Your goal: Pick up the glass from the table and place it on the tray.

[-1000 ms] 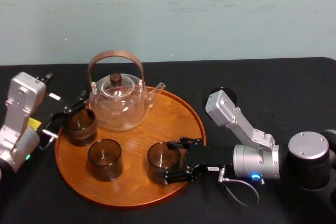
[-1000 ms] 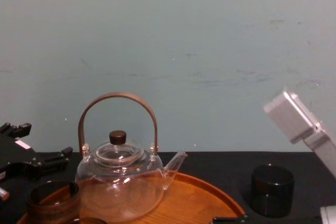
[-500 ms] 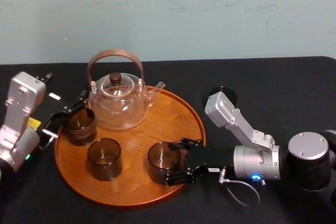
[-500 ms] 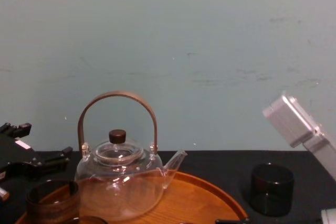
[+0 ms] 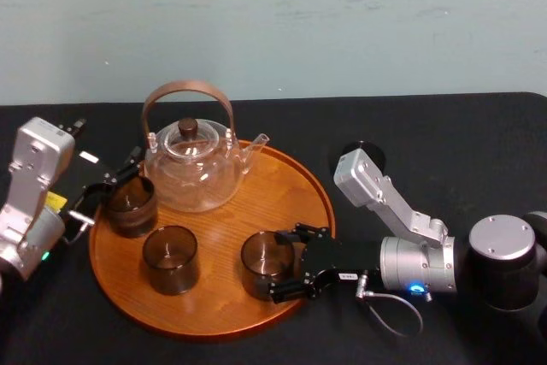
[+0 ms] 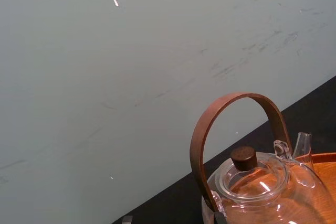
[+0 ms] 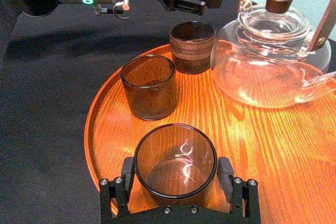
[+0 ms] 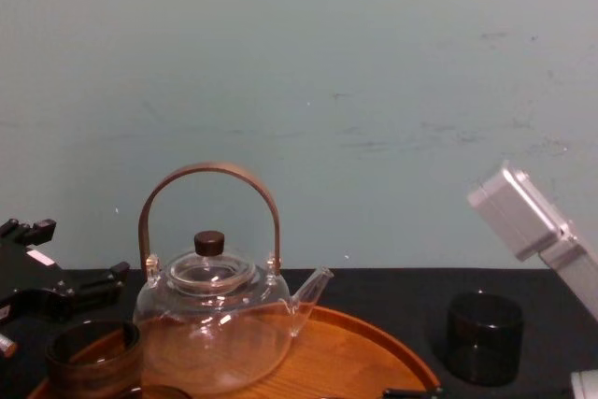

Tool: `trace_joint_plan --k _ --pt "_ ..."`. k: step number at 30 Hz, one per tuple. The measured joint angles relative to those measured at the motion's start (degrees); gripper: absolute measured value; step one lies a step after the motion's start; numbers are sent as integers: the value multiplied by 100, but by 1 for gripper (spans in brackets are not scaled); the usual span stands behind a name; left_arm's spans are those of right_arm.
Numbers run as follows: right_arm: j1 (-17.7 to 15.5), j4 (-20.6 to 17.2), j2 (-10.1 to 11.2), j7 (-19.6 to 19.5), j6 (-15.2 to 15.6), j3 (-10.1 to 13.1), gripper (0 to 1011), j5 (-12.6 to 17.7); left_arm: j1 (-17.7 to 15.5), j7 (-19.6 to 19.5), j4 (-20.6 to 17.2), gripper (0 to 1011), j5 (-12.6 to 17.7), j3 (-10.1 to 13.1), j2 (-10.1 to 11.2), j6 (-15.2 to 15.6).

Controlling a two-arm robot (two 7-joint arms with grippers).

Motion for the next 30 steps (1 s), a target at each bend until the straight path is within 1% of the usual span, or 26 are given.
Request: trace_joint_plan --k 8,13,23,30 --pt "-1 -6 4 8 -2 10 1002 13 0 0 0 1001 0 0 0 0" --pt "-75 -125 140 52 -27 109 1002 111 0 0 0 1001 0 0 0 0" --pt "-344 -502 530 31 -17 259 1002 232 0 0 0 1002 0 0 0 0" --pt "-578 -829 950 117 -118 417 1002 338 0 0 0 1001 0 0 0 0"
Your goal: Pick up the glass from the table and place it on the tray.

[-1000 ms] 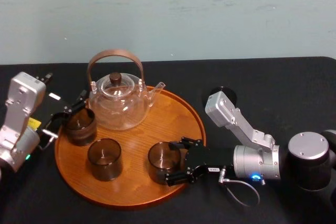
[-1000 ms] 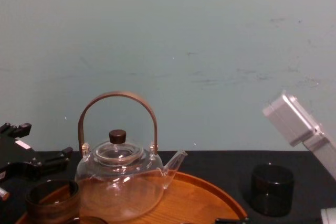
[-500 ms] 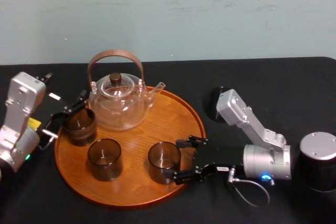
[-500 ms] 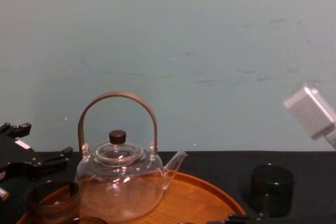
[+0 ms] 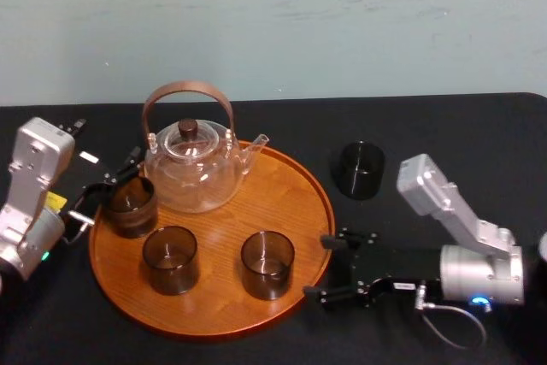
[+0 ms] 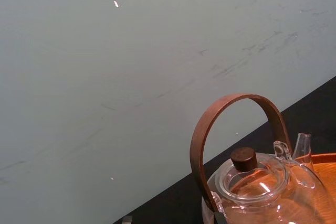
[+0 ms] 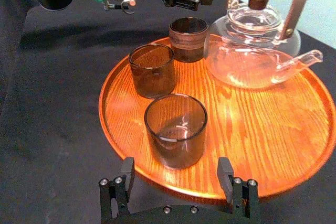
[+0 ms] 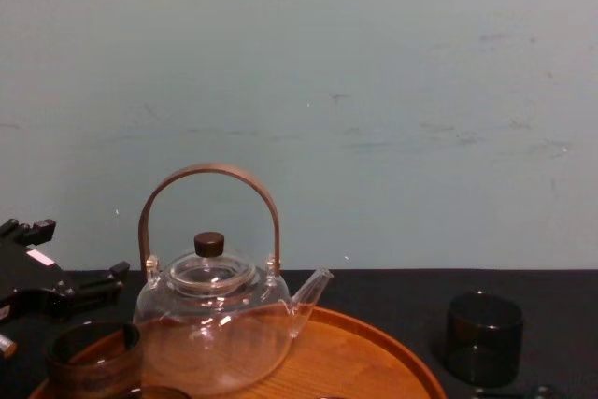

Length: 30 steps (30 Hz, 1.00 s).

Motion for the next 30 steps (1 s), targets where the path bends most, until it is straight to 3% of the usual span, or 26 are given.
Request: trace_joint_plan --k 9,14,22,30 --pt "-382 -373 407 -163 -181 399 1002 246 0 0 0 1001 0 0 0 0" --pt "-541 -469 478 -389 -199 618 1002 340 0 0 0 1001 0 0 0 0" --pt "-697 -546 413 -911 -7 957 1002 440 0 0 0 1002 0 0 0 0" --pt "-746 -497 212 -1489 393 1254 1002 459 0 0 0 1002 0 0 0 0"
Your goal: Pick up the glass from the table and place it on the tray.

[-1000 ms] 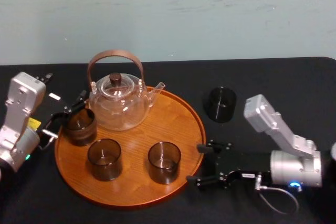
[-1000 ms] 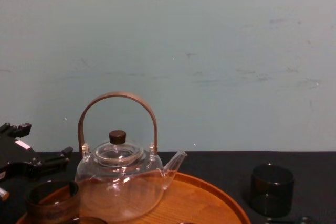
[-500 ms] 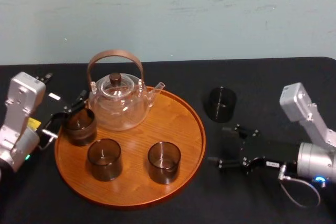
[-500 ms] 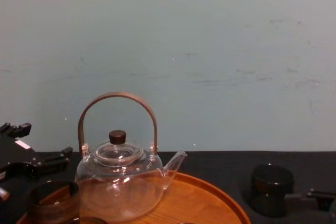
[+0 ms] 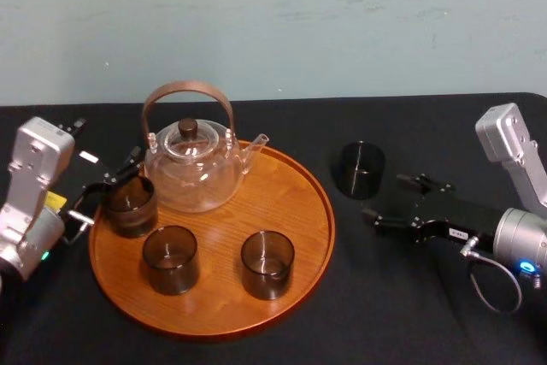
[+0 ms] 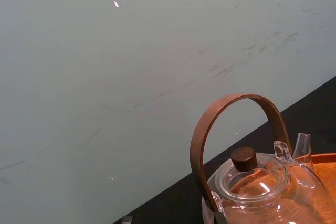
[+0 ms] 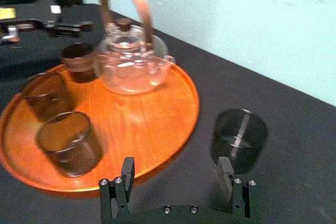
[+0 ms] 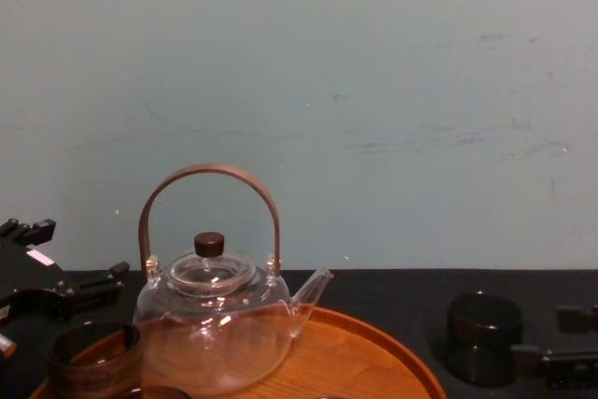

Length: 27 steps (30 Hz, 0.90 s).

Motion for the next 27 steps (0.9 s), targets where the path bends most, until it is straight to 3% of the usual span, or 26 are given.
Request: trace_joint_plan --k 15,27 --pt "271 429 -358 -452 681 131 1002 -186 0 0 0 1001 0 0 0 0" --pt "705 990 -746 -491 829 41 1002 -500 0 0 0 1001 0 0 0 0"
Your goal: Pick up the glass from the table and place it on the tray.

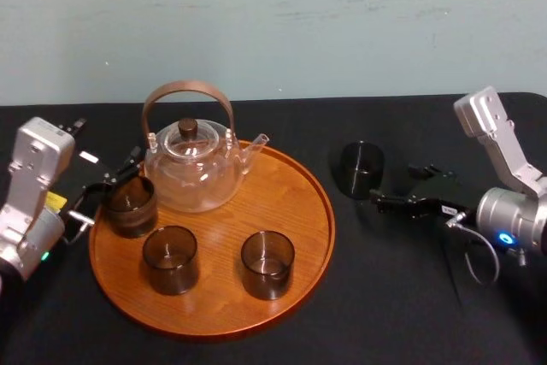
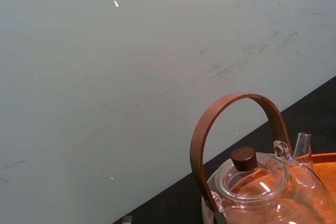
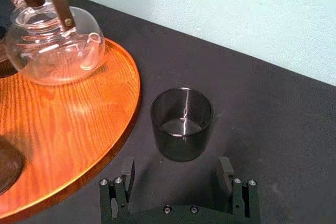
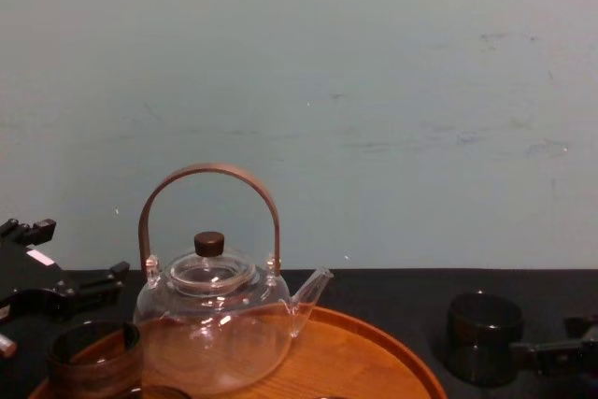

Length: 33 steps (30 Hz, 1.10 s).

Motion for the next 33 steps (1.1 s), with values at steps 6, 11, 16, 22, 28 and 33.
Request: trace_joint_plan --k 6,11,16,22,28,33 --pt "178 256 -167 49 -1 -31 1002 -110 0 0 0 1001 0 0 0 0" --pt "358 531 -330 118 -18 -54 1002 -192 0 0 0 1001 0 0 0 0" --pt "492 744 -444 197 -45 -73 1002 -240 0 0 0 1001 0 0 0 0" --pt "655 1017 -579 284 -53 -92 1002 -284 0 0 0 1001 0 0 0 0" --pt "782 1194 -674 340 -61 -108 1002 -316 0 0 0 1001 0 0 0 0" --pt "882 1326 -742 382 -85 -142 1002 -366 0 0 0 1001 0 0 0 0"
